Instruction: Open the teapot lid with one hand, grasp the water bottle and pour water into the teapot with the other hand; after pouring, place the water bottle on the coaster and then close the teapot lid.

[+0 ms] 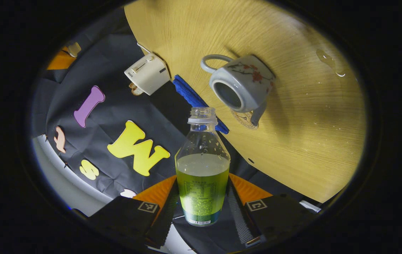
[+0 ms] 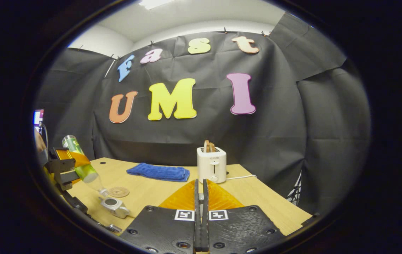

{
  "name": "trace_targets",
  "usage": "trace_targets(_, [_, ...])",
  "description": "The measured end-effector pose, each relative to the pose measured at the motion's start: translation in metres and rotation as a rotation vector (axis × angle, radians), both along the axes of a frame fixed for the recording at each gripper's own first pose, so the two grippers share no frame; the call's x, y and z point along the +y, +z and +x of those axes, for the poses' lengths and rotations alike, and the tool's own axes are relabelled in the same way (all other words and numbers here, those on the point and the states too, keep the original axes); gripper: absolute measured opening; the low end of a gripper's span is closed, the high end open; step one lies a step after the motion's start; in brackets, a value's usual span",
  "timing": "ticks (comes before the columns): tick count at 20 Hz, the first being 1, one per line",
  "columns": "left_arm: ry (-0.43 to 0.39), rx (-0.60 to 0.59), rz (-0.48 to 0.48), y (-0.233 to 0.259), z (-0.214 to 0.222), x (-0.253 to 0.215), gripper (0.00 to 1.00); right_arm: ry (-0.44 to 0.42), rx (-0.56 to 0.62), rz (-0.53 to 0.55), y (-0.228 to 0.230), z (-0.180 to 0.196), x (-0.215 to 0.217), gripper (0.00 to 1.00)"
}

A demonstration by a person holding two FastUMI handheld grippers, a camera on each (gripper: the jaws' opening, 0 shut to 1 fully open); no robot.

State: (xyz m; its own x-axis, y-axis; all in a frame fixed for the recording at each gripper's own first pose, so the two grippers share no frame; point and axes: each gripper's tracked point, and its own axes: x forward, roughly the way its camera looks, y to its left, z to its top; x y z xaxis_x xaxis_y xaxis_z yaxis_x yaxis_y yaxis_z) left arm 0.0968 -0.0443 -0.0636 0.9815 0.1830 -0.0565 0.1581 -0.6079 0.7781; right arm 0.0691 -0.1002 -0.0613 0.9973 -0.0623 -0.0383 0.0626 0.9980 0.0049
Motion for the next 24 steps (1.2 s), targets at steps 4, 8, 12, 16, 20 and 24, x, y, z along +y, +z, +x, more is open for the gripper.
trace_targets(4, [-0.037,-0.020,-0.178,-0.006,-0.001,0.004,0.75,-0.001,-0.003,-0.008,0.001,-0.001,0.000,0.01])
trace_targets(8, [-0.025,-0.033,-0.416,-0.012,-0.002,0.012,0.76,-0.017,-0.001,0.004,0.002,-0.001,-0.006,0.00])
trace_targets(12, [0.027,-0.028,-0.737,-0.026,0.005,0.027,0.75,-0.034,0.007,0.007,-0.001,0.001,-0.012,0.00])
trace_targets(16, [0.047,-0.075,-1.075,-0.011,0.015,0.029,0.75,-0.044,0.007,0.006,-0.001,-0.001,-0.013,0.00])
trace_targets(20, [0.056,-0.074,-1.362,0.004,0.037,0.021,0.76,-0.026,0.005,-0.001,0.000,-0.001,-0.005,0.00])
trace_targets(24, [0.030,-0.077,-1.667,0.018,0.054,0.007,0.76,-0.010,0.019,-0.011,-0.005,0.000,0.003,0.00])
